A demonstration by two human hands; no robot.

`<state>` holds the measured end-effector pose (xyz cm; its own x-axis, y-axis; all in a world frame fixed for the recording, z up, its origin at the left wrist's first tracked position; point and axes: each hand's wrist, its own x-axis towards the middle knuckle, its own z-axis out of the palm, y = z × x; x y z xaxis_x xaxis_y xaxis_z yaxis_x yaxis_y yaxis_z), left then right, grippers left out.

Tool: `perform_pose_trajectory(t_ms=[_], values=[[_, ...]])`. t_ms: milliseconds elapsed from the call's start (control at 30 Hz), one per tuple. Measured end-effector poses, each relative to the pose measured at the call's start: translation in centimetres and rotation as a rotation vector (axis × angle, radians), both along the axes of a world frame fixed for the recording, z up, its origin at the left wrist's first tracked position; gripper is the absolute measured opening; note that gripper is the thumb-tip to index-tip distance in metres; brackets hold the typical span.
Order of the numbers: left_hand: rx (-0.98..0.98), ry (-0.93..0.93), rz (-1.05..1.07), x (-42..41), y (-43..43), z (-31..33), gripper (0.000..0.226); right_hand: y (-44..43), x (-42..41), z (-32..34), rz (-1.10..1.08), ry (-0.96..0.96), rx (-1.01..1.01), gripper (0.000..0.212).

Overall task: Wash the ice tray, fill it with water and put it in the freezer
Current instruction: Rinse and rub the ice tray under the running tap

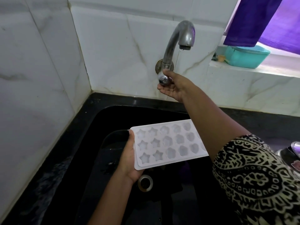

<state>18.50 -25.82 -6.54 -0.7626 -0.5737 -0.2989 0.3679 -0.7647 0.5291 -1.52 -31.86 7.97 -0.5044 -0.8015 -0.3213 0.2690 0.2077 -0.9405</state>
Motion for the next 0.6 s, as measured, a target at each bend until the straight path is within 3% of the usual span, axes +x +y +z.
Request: perform_pose_trajectory(t_ms=[467,600], values=[[0.002,-0.008,-0.014,0.0,0.4,0.0,0.071,0.5,0.6,0.3,0.03,0.095,0.057,0.03],[0.022,-0.021,-0.008,0.2,0.6,0.1,0.07,3.2,0.0,0.9,0.013,0.195,0.041,0.07]])
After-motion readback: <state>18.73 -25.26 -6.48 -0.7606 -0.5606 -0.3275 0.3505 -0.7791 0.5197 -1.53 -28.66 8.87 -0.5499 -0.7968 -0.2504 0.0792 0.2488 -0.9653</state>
